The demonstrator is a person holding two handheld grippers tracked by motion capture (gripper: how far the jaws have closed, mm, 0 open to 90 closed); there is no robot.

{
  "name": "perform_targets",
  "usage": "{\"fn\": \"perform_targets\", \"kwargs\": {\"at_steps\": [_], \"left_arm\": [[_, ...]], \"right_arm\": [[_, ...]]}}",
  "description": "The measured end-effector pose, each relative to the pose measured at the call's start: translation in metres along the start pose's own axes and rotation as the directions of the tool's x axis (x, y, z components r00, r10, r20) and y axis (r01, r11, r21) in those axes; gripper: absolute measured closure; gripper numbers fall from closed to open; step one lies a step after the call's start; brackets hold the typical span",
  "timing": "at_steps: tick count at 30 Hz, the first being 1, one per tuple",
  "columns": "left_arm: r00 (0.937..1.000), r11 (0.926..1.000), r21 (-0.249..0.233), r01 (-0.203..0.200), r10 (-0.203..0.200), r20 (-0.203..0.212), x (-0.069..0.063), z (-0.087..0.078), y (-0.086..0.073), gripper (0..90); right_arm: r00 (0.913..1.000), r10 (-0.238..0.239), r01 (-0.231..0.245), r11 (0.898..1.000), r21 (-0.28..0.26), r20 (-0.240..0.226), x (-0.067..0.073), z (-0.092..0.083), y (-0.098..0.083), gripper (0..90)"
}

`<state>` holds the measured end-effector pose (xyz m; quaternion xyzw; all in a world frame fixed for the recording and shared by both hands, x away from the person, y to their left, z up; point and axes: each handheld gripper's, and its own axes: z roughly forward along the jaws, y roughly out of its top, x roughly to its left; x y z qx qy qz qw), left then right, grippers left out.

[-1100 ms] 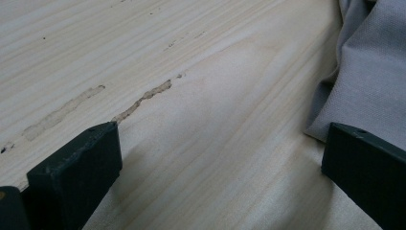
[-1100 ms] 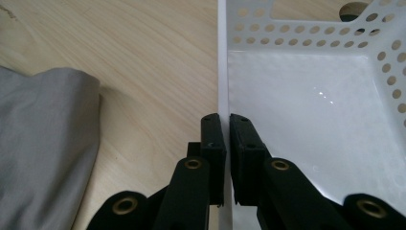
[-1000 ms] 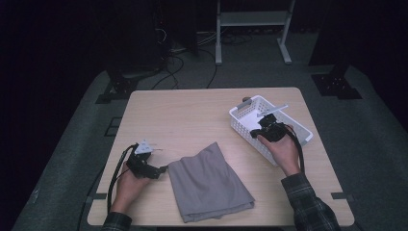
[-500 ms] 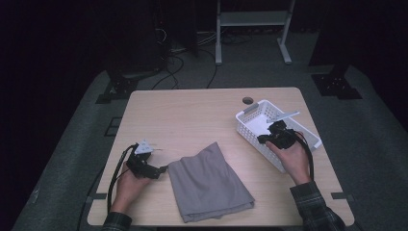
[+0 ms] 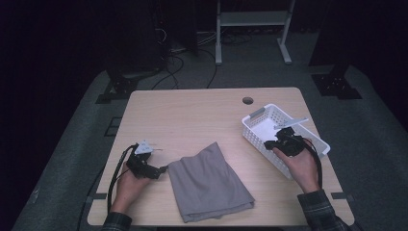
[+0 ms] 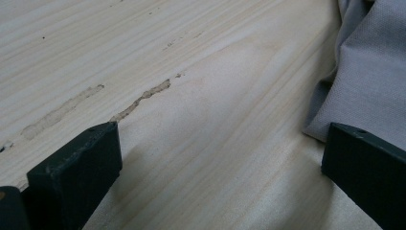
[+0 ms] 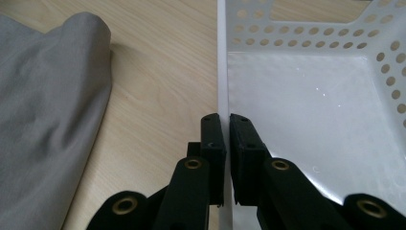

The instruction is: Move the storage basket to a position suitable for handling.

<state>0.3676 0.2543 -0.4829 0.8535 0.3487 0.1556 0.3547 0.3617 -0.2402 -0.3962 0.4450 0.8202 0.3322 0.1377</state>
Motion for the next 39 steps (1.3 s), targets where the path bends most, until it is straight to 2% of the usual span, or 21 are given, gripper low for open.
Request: {"fn": "perform_targets", "kwargs": {"at_steps": [14, 26, 31, 33, 39], "left_arm": [[1.0000, 1.0000, -0.003, 0.001, -0.001, 0.000, 0.000, 0.000, 0.000, 0.0], [1.0000, 1.0000, -0.002, 0.000, 0.000, -0.001, 0.000, 0.000, 0.000, 0.0], [1.0000, 1.0000, -0.002, 0.001, -0.001, -0.001, 0.000, 0.000, 0.000, 0.0], [1.0000, 1.0000, -0.003, 0.001, -0.001, -0.001, 0.000, 0.000, 0.000, 0.0], [1.0000, 1.0000, -0.002, 0.002, -0.002, 0.000, 0.000, 0.000, 0.000, 0.0]], "right_arm": [[0.9998, 0.010, -0.010, 1.000, 0.006, 0.016, -0.001, -0.016, -0.021, 84.0], [0.9998, 0.012, -0.012, 1.000, 0.023, 0.014, 0.001, -0.007, -0.025, 81.3], [0.9999, 0.007, -0.007, 1.000, -0.009, 0.011, 0.004, -0.012, -0.022, 64.2], [0.9999, 0.000, 0.000, 1.000, -0.014, 0.012, 0.005, -0.013, -0.021, 61.4], [0.9987, -0.027, 0.030, 0.998, -0.061, 0.042, 0.016, -0.020, -0.015, 43.4]]}}
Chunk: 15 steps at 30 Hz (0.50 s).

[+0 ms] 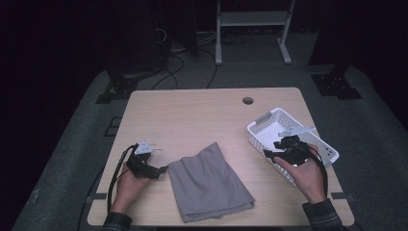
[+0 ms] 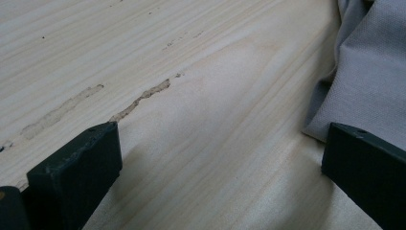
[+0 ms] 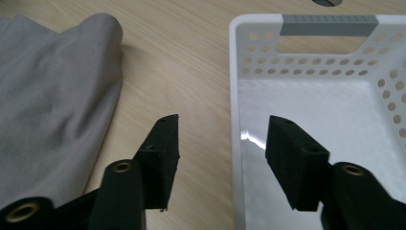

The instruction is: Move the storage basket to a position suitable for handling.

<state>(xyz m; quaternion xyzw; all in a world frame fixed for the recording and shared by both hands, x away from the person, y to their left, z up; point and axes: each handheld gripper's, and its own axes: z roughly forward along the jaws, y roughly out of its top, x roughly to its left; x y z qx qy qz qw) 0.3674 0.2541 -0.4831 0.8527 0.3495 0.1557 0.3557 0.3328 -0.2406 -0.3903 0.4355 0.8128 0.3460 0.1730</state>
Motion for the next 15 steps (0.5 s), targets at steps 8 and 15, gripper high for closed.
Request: {"fn": "perform_targets", "kwargs": {"at_steps": [8, 15], "left_arm": [[1.0000, 1.0000, 0.002, -0.002, 0.002, 0.000, 0.000, 0.000, 0.000, 0.0], [1.0000, 1.0000, 0.002, -0.002, 0.002, 0.000, 0.000, 0.000, 0.000, 0.0]], "right_arm": [[0.9990, -0.037, 0.037, 0.999, -0.031, -0.025, 0.019, -0.005, 0.009, 33.4], [0.9964, -0.052, 0.051, 0.998, -0.021, -0.067, 0.034, 0.004, 0.012, 25.7]]}}
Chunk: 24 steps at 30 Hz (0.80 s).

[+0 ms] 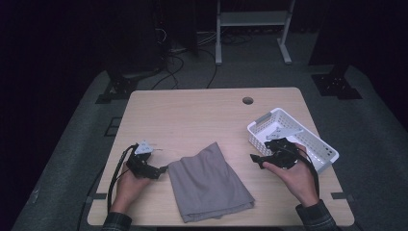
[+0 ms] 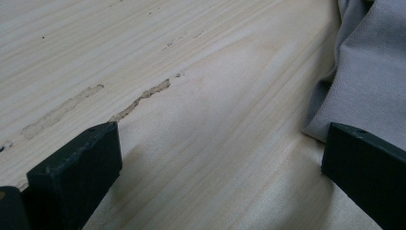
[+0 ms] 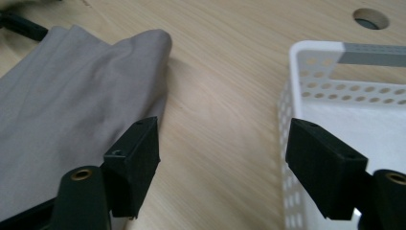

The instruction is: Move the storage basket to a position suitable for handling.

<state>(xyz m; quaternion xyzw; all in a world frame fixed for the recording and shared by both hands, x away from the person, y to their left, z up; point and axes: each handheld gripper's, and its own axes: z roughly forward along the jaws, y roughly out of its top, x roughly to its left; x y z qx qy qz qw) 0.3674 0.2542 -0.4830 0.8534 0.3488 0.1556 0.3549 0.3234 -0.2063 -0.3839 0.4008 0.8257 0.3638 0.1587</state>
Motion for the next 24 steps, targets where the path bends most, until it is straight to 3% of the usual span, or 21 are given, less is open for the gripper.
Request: {"fn": "perform_targets", "kwargs": {"at_steps": [11, 24], "left_arm": [[1.0000, 1.0000, 0.000, 0.000, 0.000, 0.000, 0.000, 0.000, 0.000, 0.0], [1.0000, 1.0000, -0.002, 0.000, 0.000, -0.001, 0.000, 0.000, 0.000, 0.0]], "right_arm": [[0.9964, -0.038, 0.037, 0.999, -0.011, -0.075, 0.019, 0.018, 0.004, 30.0], [0.9835, -0.098, 0.102, 0.995, 0.015, -0.152, 0.039, 0.060, 0.008, 34.1]]}}
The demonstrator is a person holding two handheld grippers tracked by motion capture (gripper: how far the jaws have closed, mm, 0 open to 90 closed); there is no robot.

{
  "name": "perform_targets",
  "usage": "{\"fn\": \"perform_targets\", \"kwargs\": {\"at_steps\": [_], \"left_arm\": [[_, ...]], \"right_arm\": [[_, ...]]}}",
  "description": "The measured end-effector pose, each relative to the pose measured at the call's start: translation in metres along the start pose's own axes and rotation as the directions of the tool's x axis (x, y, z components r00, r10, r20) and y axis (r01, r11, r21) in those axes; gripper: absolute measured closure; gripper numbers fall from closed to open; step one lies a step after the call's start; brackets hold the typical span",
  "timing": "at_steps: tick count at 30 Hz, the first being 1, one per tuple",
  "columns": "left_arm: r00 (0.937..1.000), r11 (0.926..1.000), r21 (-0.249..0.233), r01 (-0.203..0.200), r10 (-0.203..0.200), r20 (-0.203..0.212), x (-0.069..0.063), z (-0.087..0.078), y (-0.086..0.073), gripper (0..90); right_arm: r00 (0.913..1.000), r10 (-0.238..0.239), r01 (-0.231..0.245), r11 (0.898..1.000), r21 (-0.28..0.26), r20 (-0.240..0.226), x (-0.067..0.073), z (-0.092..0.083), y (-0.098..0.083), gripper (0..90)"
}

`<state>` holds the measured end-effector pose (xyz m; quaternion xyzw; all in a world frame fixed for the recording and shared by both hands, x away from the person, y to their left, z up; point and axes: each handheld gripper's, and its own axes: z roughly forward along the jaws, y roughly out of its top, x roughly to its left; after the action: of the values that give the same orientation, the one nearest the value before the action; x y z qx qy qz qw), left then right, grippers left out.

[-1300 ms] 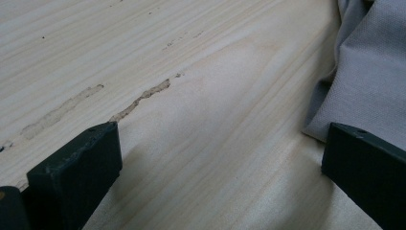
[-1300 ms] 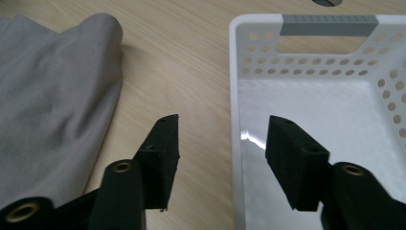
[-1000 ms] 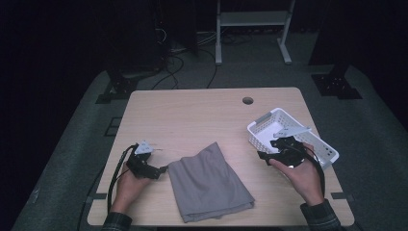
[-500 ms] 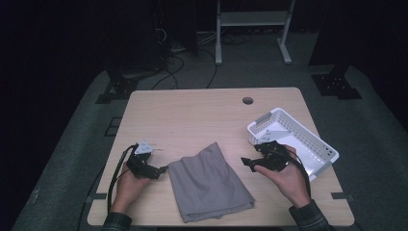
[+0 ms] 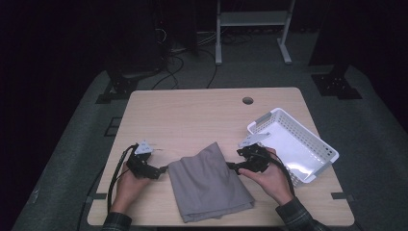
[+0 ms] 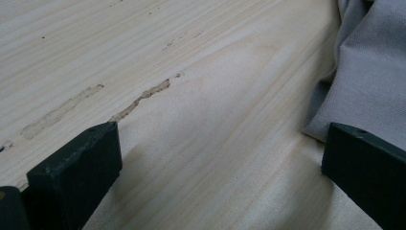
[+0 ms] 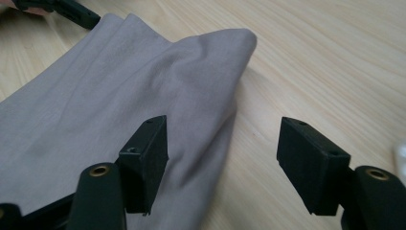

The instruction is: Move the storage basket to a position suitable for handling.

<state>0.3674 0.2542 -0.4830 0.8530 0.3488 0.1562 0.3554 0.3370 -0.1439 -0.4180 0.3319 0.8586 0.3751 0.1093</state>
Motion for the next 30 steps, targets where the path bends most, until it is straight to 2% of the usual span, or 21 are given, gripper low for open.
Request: {"fn": "perform_targets", "kwargs": {"at_steps": [7, 9, 10, 17, 20, 25, 27, 28, 30], "left_arm": [[1.0000, 1.0000, 0.000, 0.000, 0.000, 0.001, 0.000, 0.000, 0.000, 0.0], [1.0000, 1.0000, 0.001, -0.001, 0.001, 0.001, 0.000, 0.000, 0.000, 0.0], [1.0000, 1.0000, 0.000, -0.001, 0.001, 0.001, 0.000, 0.000, 0.000, 0.0], [1.0000, 1.0000, 0.000, -0.001, 0.001, 0.002, 0.000, 0.000, 0.000, 0.0], [1.0000, 1.0000, 0.001, -0.001, 0.001, 0.002, 0.000, 0.000, 0.000, 0.0], [1.0000, 1.0000, 0.000, -0.001, 0.001, 0.002, 0.000, 0.000, 0.000, 0.0], [1.0000, 1.0000, -0.001, 0.000, 0.000, 0.002, 0.000, 0.000, 0.000, 0.0], [1.0000, 1.0000, -0.001, -0.001, 0.001, 0.002, 0.000, 0.000, 0.000, 0.0], [1.0000, 1.0000, -0.001, -0.001, 0.001, 0.003, 0.000, 0.000, 0.000, 0.0]], "right_arm": [[0.9995, -0.003, 0.004, 1.000, 0.030, -0.031, -0.004, 0.035, -0.001, 37.0], [0.9997, -0.007, 0.008, 0.999, 0.036, -0.024, -0.004, 0.038, -0.001, 37.4], [0.9991, 0.002, -0.001, 0.999, 0.036, -0.043, -0.004, 0.044, -0.001, 37.7], [0.9981, -0.006, 0.010, 0.999, 0.051, -0.062, -0.003, 0.057, -0.003, 42.7], [0.9977, -0.010, 0.014, 0.998, 0.062, -0.067, -0.001, 0.062, -0.002, 48.6], [0.9922, -0.011, 0.021, 0.996, 0.081, -0.124, 0.001, 0.066, -0.001, 76.0], [0.9922, -0.020, 0.031, 0.996, 0.089, -0.123, 0.002, 0.066, 0.000, 80.1], [0.9936, -0.036, 0.046, 0.995, 0.093, -0.107, 0.002, 0.064, 0.001, 85.4], [0.9941, -0.037, 0.047, 0.994, 0.097, -0.102, 0.001, 0.064, 0.002, 85.6]]}}
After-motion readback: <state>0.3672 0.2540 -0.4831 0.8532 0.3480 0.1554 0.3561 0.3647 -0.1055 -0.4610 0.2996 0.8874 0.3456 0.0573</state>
